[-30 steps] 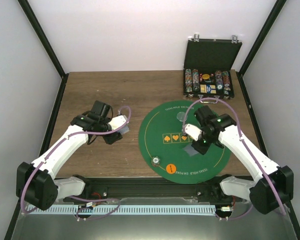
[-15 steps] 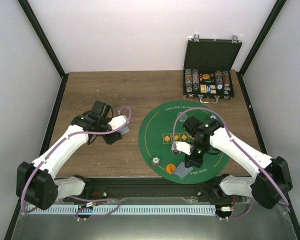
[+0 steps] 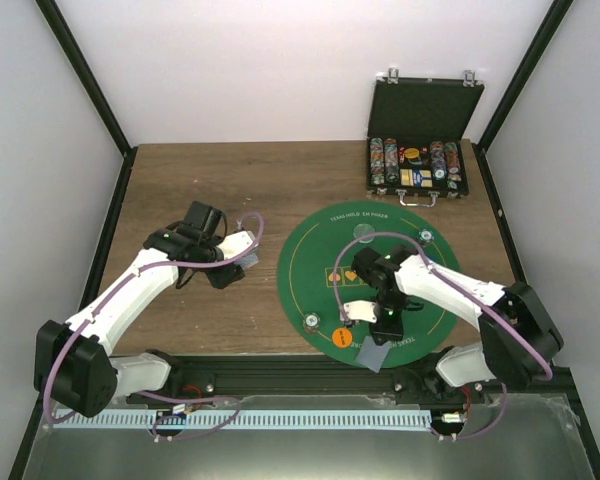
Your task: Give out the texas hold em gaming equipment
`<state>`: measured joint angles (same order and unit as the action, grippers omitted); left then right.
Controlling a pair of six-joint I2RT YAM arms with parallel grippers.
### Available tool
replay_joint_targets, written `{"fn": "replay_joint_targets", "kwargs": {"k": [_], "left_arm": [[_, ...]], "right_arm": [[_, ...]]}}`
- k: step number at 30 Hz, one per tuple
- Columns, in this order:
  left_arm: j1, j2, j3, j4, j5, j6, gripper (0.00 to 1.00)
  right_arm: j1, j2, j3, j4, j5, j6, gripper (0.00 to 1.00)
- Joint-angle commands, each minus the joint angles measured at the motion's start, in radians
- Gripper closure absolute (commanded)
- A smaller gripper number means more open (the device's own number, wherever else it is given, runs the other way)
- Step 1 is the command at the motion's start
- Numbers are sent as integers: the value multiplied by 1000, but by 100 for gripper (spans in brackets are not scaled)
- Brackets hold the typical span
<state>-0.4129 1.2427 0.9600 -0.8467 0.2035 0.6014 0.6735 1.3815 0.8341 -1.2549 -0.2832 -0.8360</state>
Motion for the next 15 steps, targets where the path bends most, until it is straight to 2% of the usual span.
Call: {"fn": "replay_joint_targets", "kwargs": {"k": [1,5,11,13,15], "left_arm": [[0,4,-1,14,4,-10,42],[0,3,-1,12,2,-10,42],[0,2,-1,11,0,-9,42],[0,4,-1,11,-1,-9,42],[1,4,-2,10,-1,-9,42]], "right_arm": [[31,16,2,127,123,-42,99],[57,52,-14,207,198,-82,99],[66,72,-9,233,221,-109,99],[66,76,-4,241,224,-101,94],[66,71,-5,252,246,-90,81]]}}
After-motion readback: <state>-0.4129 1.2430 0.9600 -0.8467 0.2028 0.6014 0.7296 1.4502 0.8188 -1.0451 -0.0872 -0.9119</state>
